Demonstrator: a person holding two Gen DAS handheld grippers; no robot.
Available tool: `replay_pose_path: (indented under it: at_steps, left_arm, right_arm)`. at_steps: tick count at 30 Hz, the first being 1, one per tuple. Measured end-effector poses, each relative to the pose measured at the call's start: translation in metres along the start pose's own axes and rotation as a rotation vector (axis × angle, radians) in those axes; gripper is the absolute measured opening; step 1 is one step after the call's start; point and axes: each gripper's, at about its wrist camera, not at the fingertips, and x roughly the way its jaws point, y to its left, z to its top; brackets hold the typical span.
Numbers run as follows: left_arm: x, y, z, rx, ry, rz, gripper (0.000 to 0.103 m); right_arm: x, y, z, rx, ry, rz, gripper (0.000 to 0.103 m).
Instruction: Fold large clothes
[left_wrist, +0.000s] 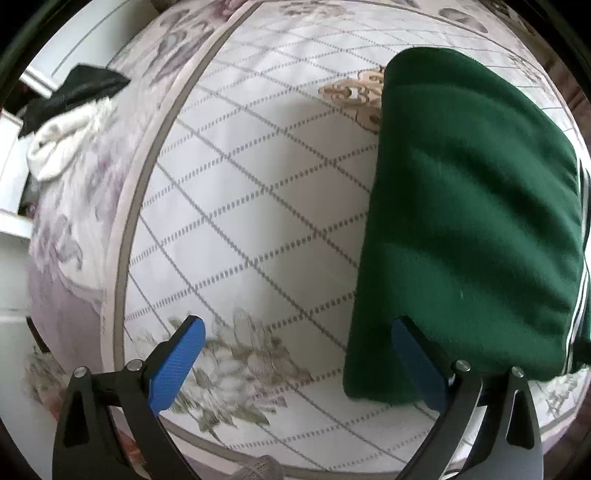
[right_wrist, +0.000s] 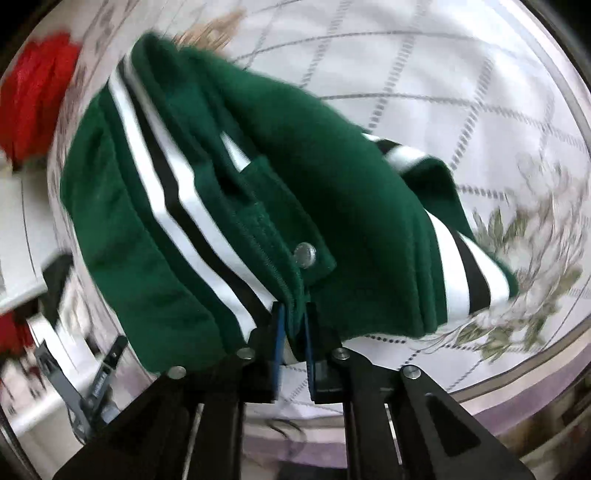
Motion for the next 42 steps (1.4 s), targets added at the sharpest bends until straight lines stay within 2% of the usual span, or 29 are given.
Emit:
replay_pose_path:
  at_steps: [3, 5, 6, 7, 12, 14, 16, 18, 20, 21, 22, 25, 27, 29, 31, 32, 34, 36, 38, 39, 40, 42]
  left_arm:
    - [-0.001, 0.001, -0.006, -0.036, -0.003, -0.007, 0.103]
    - [0.000, -0.001, -0.008, -0.065, -0.006, -0.007, 0.103]
    - [0.001, -0.001, -0.010, -0.082, -0.009, -0.008, 0.103]
    - [0.002, 0.000, -0.011, -0.096, -0.010, -0.006, 0.103]
    - [0.007, 0.003, -0.015, -0.177, -0.025, -0.020, 0.103]
    - [0.010, 0.005, -0.017, -0.217, -0.026, -0.035, 0.103]
    - [0.013, 0.007, -0.020, -0.249, -0.026, -0.052, 0.103]
    - [0.017, 0.008, -0.021, -0.281, -0.026, -0.066, 0.103]
    - [0.020, 0.010, -0.023, -0.306, -0.029, -0.069, 0.103]
    - [0.022, 0.012, -0.024, -0.318, -0.033, -0.072, 0.103]
    - [0.024, 0.015, -0.025, -0.332, -0.040, -0.084, 0.103]
    - [0.030, 0.019, -0.026, -0.371, -0.042, -0.117, 0.103]
    - [0.032, 0.021, -0.024, -0.378, -0.031, -0.121, 0.103]
    - [0.027, 0.023, -0.024, -0.394, -0.020, -0.128, 0.103]
    - [0.015, 0.025, -0.025, -0.403, -0.029, -0.124, 0.103]
    - [0.006, 0.025, -0.026, -0.409, -0.045, -0.124, 0.103]
    - [-0.007, 0.022, -0.027, -0.411, -0.062, -0.130, 0.103]
    - [-0.012, 0.010, -0.029, -0.392, -0.066, -0.134, 0.103]
    - [-0.001, -0.007, -0.030, -0.342, -0.031, -0.105, 0.103]
    - [0.006, -0.015, -0.031, -0.315, -0.010, -0.099, 0.103]
    - [0.014, -0.021, -0.033, -0.302, 0.004, -0.096, 0.103]
    - [0.022, -0.026, -0.039, -0.308, 0.022, -0.129, 0.103]
  right_arm:
    - [-0.034, 0.034, 0.009, -0.140, -0.043, -0.077, 0.019]
    - [-0.051, 0.076, 0.023, -0.273, -0.080, -0.113, 0.036]
    - [-0.056, 0.100, 0.031, -0.352, -0.098, -0.125, 0.054]
    - [-0.058, 0.123, 0.037, -0.424, -0.111, -0.134, 0.066]
    - [-0.035, 0.273, 0.084, -0.767, -0.115, -0.167, 0.067]
    - [-0.013, 0.321, 0.101, -0.883, -0.062, -0.172, 0.067]
    - [0.019, 0.366, 0.107, -1.001, -0.020, -0.230, 0.067]
    - [0.056, 0.393, 0.113, -1.088, 0.036, -0.324, 0.067]
    - [0.084, 0.403, 0.117, -1.109, 0.113, -0.346, 0.067]
    - [0.092, 0.408, 0.120, -1.118, 0.123, -0.332, 0.056]
    - [0.094, 0.406, 0.128, -1.066, 0.111, -0.318, 0.040]
    - [0.103, 0.382, 0.173, -0.732, 0.180, -0.173, 0.033]
    - [0.110, 0.371, 0.184, -0.635, 0.223, -0.123, 0.033]
    - [0.103, 0.378, 0.183, -0.691, 0.236, -0.125, 0.034]
    - [0.081, 0.389, 0.170, -0.806, 0.226, -0.186, 0.051]
    - [0.072, 0.390, 0.161, -0.857, 0.201, -0.210, 0.055]
    - [0.047, 0.388, 0.143, -1.014, 0.153, -0.297, 0.069]
    - [0.042, 0.373, 0.135, -1.091, 0.172, -0.374, 0.070]
    - [0.051, 0.354, 0.134, -1.101, 0.187, -0.438, 0.068]
    - [0.053, 0.347, 0.139, -1.072, 0.168, -0.413, 0.035]
    - [0.049, 0.339, 0.152, -0.969, 0.126, -0.364, 0.018]
    - [0.045, 0.321, 0.182, -0.751, 0.109, -0.264, 0.014]
